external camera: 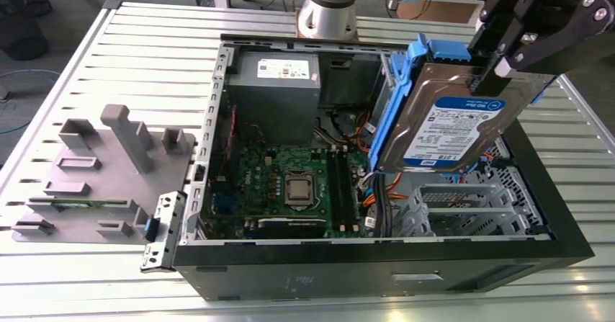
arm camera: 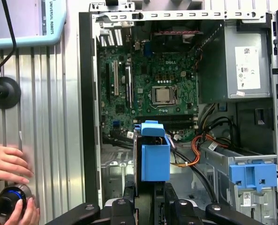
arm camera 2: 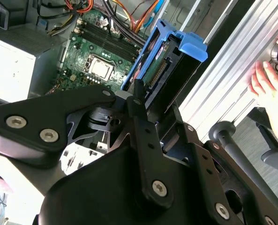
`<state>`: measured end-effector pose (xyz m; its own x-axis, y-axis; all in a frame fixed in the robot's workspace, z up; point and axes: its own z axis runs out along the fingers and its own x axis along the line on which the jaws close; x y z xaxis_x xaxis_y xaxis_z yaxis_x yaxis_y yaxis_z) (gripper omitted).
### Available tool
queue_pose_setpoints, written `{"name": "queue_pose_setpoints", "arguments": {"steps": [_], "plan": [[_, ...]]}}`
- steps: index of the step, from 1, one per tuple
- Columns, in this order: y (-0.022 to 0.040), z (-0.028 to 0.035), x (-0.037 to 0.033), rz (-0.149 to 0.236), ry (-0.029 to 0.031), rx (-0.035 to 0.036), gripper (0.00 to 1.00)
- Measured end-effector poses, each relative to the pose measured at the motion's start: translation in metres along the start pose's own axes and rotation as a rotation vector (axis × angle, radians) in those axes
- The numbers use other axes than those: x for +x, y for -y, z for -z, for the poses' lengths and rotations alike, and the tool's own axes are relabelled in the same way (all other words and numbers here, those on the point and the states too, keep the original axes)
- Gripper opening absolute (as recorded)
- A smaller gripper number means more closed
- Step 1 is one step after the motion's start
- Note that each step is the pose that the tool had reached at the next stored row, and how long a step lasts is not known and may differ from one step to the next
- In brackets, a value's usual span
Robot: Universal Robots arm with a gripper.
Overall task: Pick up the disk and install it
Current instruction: 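Pick up the disk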
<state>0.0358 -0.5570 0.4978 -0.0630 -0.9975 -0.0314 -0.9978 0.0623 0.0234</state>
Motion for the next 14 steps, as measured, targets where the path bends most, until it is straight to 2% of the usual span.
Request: {"name": "queue_pose_setpoints", "arguments": {"steps": [3, 8, 14], "plan": [[0.0058, 0.0, -0.0004, 0.0, 0.0, 0.0, 0.35], [0.0062, 0.0, 0.0, 0.0, 0.0, 0.0, 0.35], [0.0069, 0.0001, 0.008, 0.0, 0.0, 0.0, 0.35]]}}
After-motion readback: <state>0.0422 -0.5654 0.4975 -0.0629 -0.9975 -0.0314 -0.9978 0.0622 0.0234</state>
